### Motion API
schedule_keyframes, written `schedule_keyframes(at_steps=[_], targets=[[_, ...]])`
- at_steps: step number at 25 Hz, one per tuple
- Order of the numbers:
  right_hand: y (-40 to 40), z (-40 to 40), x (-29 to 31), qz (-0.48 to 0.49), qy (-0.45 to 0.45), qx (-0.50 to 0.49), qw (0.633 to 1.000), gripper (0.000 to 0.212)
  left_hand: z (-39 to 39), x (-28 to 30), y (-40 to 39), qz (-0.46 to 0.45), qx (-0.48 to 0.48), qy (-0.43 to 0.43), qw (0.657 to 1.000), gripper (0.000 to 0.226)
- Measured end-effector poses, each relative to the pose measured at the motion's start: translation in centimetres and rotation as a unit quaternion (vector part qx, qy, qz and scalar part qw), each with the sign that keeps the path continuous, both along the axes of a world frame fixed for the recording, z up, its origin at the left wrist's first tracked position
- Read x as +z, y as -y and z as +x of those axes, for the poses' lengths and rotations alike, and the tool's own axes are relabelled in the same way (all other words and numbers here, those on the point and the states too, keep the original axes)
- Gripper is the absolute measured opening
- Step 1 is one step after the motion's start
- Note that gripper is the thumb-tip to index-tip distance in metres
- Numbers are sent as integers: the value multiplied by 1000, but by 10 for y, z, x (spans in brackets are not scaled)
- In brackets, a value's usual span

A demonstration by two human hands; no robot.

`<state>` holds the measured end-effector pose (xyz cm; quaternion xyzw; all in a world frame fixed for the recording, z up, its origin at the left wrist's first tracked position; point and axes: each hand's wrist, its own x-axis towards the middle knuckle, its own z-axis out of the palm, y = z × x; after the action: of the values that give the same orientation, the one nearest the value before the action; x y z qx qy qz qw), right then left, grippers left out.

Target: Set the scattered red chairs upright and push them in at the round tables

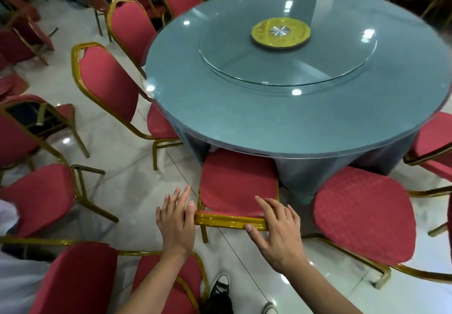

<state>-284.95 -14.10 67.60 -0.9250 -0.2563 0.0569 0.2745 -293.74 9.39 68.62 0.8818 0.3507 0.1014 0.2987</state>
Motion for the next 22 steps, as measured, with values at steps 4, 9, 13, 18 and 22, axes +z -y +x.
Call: schedule_keyframes(at_steps=[4, 9, 13, 18, 22], targets=[[-43, -5, 10, -30, -45, 16, 998, 81, 9, -3, -56, 3, -21, -20, 1000, 70], [-124, -8, 21, -49, -97, 16, 994, 83, 29, -3, -154, 52, -74, -78, 993, 66], [-178, -2, 25, -48, -117, -4, 992, 82, 48, 0, -214, 53, -101, -99, 989, 54], [-237, 1, 29, -62, -147, -21, 987, 81, 68, 7, -264, 17, -108, -109, 988, 67], [-261, -6, 30, -64, -173, -22, 983, 81, 63, 14, -291, 69, -105, -133, 983, 68]])
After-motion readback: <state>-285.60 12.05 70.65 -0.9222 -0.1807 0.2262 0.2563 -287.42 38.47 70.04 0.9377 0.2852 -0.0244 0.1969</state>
